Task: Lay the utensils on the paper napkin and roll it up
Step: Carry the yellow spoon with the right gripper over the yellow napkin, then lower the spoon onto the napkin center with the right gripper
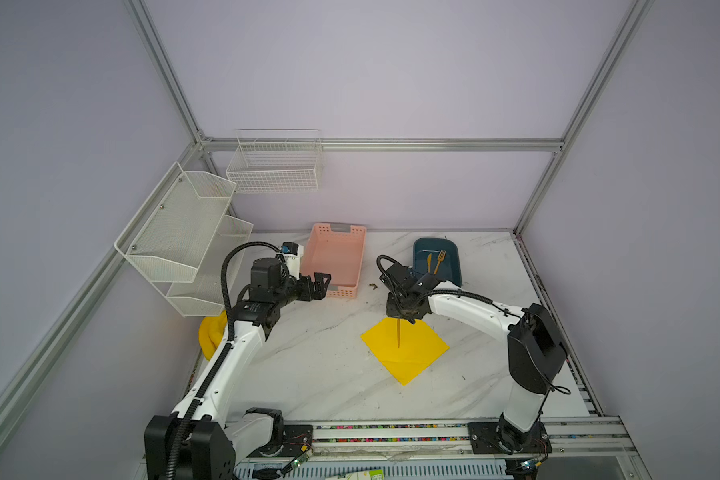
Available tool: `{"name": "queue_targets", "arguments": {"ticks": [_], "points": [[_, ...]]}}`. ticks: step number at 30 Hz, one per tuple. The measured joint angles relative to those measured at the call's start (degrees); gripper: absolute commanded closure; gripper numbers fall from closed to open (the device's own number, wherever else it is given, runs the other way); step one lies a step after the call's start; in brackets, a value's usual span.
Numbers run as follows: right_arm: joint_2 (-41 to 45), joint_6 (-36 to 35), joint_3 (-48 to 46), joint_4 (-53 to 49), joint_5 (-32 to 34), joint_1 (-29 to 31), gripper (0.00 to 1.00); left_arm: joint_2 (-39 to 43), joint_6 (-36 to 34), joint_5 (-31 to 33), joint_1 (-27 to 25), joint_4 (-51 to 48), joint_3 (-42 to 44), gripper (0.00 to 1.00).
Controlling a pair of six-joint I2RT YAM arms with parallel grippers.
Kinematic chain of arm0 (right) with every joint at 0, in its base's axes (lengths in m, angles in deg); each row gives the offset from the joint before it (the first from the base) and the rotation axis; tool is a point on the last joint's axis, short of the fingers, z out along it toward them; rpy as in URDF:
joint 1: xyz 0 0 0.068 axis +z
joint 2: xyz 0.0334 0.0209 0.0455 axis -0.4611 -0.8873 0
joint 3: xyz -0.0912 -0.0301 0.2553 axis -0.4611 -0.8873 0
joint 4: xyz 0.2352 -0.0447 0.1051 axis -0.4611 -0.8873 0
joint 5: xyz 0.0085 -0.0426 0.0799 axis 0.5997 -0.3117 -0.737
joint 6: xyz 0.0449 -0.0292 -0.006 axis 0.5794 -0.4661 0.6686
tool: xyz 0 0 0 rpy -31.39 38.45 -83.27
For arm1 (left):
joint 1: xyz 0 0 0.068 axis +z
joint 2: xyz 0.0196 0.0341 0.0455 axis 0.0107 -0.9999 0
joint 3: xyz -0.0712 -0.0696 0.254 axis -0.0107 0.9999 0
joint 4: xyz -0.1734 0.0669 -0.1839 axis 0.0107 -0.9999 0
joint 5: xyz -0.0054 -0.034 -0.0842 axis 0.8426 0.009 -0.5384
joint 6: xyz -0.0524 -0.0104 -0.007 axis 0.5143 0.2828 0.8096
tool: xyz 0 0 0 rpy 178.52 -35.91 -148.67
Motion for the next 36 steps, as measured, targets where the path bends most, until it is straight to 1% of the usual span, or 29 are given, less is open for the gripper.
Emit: {"name": "queue_targets", "arguments": {"ticks": [7, 17, 27, 36], "points": [[-0.57, 3.32, -1.84, 2.91, 1.07, 2.23, 0.89, 0.94, 0.00, 0.37, 0.00, -0.42, 0.00, 0.00], [-2.08, 6.19, -5.42, 5.20, 2.54, 2.71, 0.89, 1.42, 0.02, 0.33, 0.00, -0.42, 0.00, 0.00], [-4.98, 6.27, -5.68, 6.03, 2.86, 2.71, 0.89, 1.42, 0.02, 0.26, 0.00, -0.55, 0.00, 0.00], [-5.92, 5.99, -5.68, 6.43, 2.97, 2.43, 0.88, 1.42, 0.04, -0.26, 0.00, -0.55, 0.00, 0.00]]}}
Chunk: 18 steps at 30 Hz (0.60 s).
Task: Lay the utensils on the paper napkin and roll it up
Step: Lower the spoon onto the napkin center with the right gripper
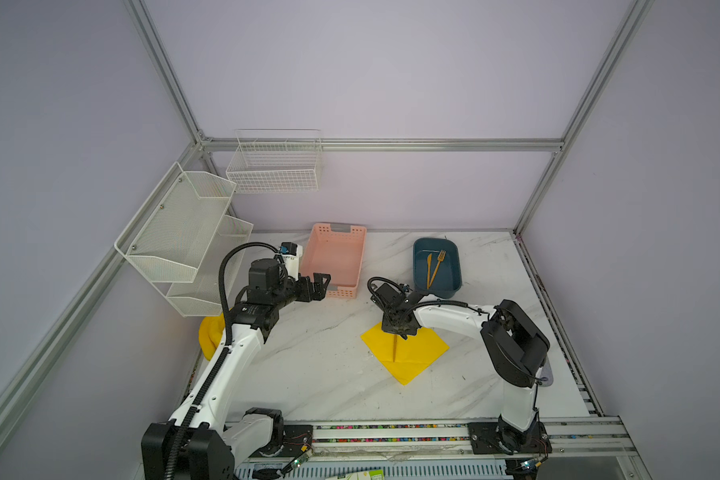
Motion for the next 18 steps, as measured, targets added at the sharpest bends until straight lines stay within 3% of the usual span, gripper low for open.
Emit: {"name": "queue_targets", "arguments": {"ticks": [18], "points": [[-2.19, -1.66, 0.46, 0.50, 0.09, -0.44, 0.88, 0.00, 0.00, -0.31, 0.00, -0.11, 0.00, 0.00]]}}
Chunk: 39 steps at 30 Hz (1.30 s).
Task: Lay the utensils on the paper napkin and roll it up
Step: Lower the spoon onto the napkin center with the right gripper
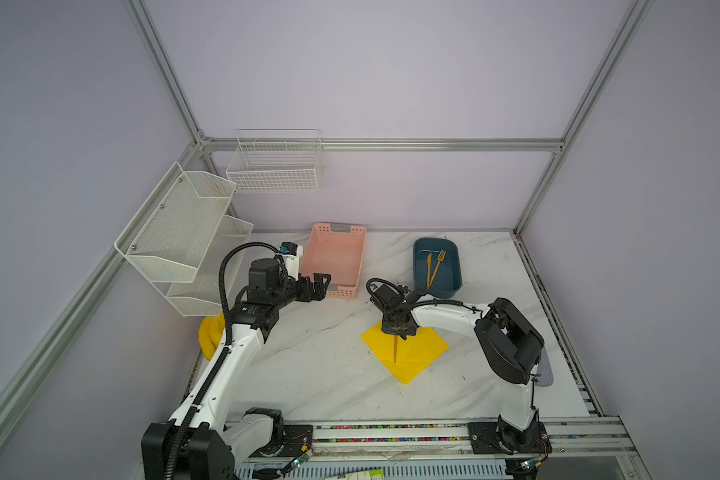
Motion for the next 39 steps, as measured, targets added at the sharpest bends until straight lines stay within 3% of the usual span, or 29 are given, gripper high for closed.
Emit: {"name": "queue_targets", "arguments": {"ticks": [39], "points": [[-1.42, -2.19, 1.53, 0.63, 0.00, -0.96, 0.85, 0.00, 0.00, 0.04, 0.02, -0.09, 0.00, 0.00]]}}
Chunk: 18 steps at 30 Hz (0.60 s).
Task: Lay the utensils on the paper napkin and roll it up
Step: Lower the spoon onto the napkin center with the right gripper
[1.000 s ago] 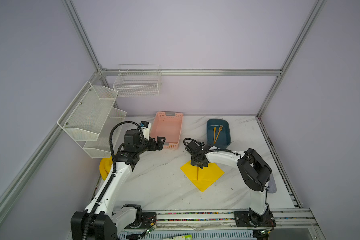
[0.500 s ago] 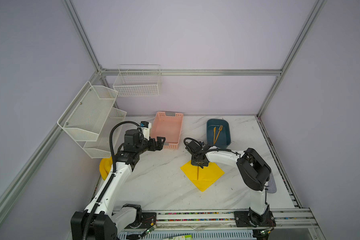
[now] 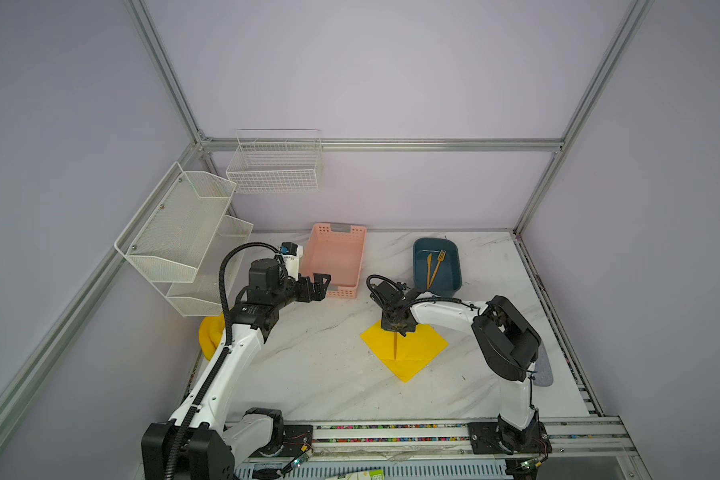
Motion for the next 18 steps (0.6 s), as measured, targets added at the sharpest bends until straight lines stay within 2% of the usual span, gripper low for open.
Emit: {"name": "queue_targets", "arguments": {"ticks": [18], "points": [[-0.04, 0.00, 1.36, -0.20, -0.46, 0.00, 0.85, 0.00, -0.02, 0.00, 0.02, -0.02, 0.00, 0.00]]}}
